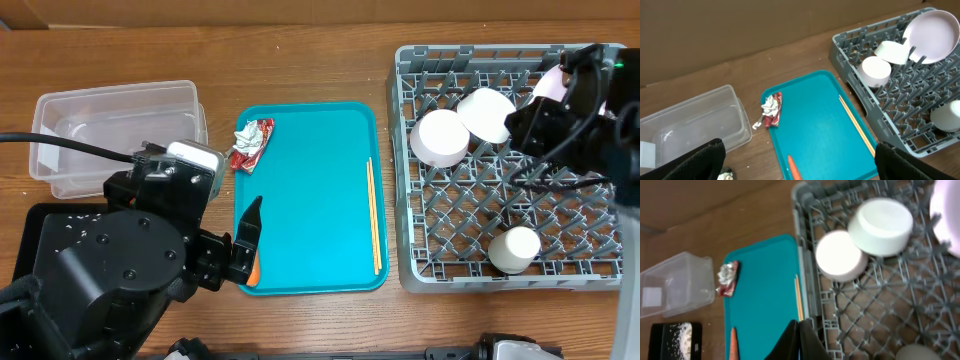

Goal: Sort waste into correct bins and load items into the dishwasher

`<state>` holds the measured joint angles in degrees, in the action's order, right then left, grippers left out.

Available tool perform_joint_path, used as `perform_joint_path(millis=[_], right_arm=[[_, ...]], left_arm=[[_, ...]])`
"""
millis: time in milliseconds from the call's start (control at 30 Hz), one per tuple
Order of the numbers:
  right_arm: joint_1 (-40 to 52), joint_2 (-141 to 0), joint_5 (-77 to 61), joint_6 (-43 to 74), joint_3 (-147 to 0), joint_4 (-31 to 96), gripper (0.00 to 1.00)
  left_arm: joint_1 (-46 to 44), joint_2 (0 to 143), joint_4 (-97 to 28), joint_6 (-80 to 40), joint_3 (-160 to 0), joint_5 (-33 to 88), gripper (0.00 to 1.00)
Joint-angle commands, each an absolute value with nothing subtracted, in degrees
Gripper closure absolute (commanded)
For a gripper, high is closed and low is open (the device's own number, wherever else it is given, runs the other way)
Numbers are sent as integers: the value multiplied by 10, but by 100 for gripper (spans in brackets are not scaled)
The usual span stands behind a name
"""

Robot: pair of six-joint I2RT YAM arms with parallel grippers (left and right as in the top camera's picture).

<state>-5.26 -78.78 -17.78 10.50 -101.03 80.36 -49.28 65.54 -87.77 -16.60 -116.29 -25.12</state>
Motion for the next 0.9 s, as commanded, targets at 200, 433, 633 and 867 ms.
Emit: perform_joint_path(millis=[200,433,633,867], right_arm=[[-43,-851,-208,98,-977,830,96],[-4,-769,-206,96,-977,814,96],[12,-670,-189,105,-977,822,89],[19,-618,-220,85,-977,871,71]], left_arm=[[-491,671,-903,-181,-1163,-255,3],[-491,724,-928,-226,-1163,-255,3],[-461,767,-927,-282,-1163,-266,0],[-331,779,-926,-287,-1163,-207,1]])
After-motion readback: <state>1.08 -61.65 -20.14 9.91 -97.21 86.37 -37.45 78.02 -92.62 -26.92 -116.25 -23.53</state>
